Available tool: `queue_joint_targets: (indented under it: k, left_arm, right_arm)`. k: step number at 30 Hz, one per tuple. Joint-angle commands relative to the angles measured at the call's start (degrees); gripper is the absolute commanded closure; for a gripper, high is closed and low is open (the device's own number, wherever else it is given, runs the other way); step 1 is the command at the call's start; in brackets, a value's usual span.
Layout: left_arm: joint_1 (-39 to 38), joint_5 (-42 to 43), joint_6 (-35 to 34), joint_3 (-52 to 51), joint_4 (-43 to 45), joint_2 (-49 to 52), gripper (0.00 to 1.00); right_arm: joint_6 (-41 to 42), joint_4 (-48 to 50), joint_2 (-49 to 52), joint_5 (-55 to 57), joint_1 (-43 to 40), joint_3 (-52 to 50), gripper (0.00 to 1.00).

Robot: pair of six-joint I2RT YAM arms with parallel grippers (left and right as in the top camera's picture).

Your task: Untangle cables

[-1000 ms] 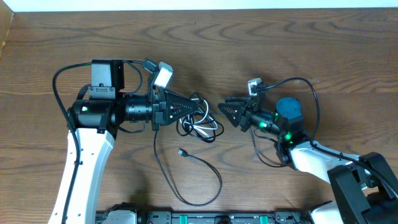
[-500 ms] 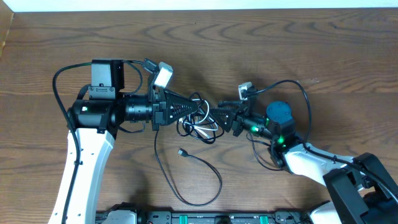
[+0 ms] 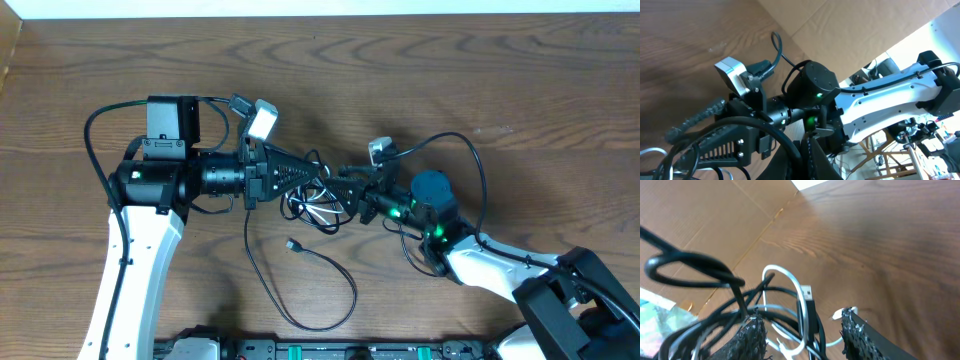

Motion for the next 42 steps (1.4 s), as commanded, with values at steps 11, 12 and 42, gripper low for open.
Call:
queue_joint_targets:
  k: [11, 12, 42]
  left_arm:
    - [-0.24, 5.31, 0.15, 0.90, 0.07, -0.66, 0.92]
    - [-0.24, 5.55, 0.13, 0.90, 0.07, -0.66, 0.92]
    - [-5.16, -15.98, 0.04, 0.90, -5.62, -0.63, 0.92]
  right_arm:
    - [-1.29, -0.26, 1.20, 1.31, 1.73, 1.95, 0.59]
    - [-1.29, -0.26, 1.20, 1.33, 2.05, 1.95, 0.59]
    - [-5.57, -2.29, -4.24, 0.07, -16.00, 1.95, 0.99]
